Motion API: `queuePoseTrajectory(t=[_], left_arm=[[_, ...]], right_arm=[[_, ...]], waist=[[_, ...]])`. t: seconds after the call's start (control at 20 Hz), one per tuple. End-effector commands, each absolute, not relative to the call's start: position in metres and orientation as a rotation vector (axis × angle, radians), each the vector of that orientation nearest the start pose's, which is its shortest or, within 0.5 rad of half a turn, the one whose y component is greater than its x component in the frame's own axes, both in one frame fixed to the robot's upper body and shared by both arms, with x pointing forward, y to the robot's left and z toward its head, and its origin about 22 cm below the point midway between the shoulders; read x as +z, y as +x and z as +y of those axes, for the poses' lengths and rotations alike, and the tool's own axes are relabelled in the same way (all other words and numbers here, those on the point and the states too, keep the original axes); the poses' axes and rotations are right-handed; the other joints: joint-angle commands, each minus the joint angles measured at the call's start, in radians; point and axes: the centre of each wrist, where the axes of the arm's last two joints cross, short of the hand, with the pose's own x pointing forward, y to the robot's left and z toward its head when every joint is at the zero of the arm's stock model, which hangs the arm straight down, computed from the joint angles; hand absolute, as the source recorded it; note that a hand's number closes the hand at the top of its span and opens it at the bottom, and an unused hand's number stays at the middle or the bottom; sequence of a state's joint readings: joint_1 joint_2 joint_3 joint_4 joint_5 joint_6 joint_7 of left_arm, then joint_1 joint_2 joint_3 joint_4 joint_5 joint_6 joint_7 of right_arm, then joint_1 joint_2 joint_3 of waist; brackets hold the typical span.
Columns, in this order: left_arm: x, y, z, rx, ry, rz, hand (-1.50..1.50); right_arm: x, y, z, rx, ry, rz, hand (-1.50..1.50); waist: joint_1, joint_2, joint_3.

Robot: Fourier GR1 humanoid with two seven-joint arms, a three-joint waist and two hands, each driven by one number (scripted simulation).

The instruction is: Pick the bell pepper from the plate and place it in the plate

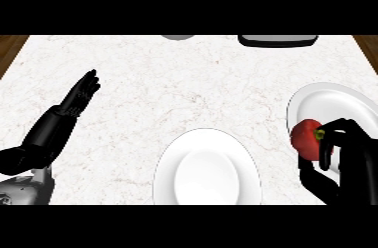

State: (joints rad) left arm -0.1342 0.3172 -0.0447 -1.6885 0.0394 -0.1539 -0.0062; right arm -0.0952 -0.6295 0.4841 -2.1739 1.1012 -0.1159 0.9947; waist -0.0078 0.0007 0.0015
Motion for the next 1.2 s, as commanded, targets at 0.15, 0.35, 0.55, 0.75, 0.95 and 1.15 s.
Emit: queuePoseTrajectory(t=[0.15,0.35,0.55,0.75,0.95,1.15], left_arm=[[0.07,0.275,0.267,-0.463,0.027,-1.778,0.0],[0.08,0.276,0.257,-0.447,-0.019,-1.775,0.0],[0.063,0.273,0.261,-0.453,0.014,-1.774,0.0],[0.066,0.274,0.264,-0.458,0.003,-1.775,0.0],[0.076,0.272,0.249,-0.438,0.026,-1.771,0.0],[0.089,0.265,0.246,-0.459,-0.006,-1.754,0.0]], right_arm=[[0.107,0.22,-0.276,0.612,-1.489,-1.284,1.5],[0.092,0.254,-0.287,0.583,-1.339,-1.16,1.5],[0.069,0.268,-0.325,0.546,-1.259,-1.004,-1.5],[0.032,0.267,-0.335,0.575,-1.266,-1.088,-1.5],[0.04,0.264,-0.345,0.547,-1.263,-1.227,-1.5],[0.04,0.268,-0.38,0.464,-1.225,-1.35,-1.5]], waist=[[0.003,0.001,0.0],[0.02,0.004,-0.001],[0.026,0.006,0.0],[0.012,0.001,-0.001],[0.006,-0.001,-0.001],[0.012,-0.001,0.0]])
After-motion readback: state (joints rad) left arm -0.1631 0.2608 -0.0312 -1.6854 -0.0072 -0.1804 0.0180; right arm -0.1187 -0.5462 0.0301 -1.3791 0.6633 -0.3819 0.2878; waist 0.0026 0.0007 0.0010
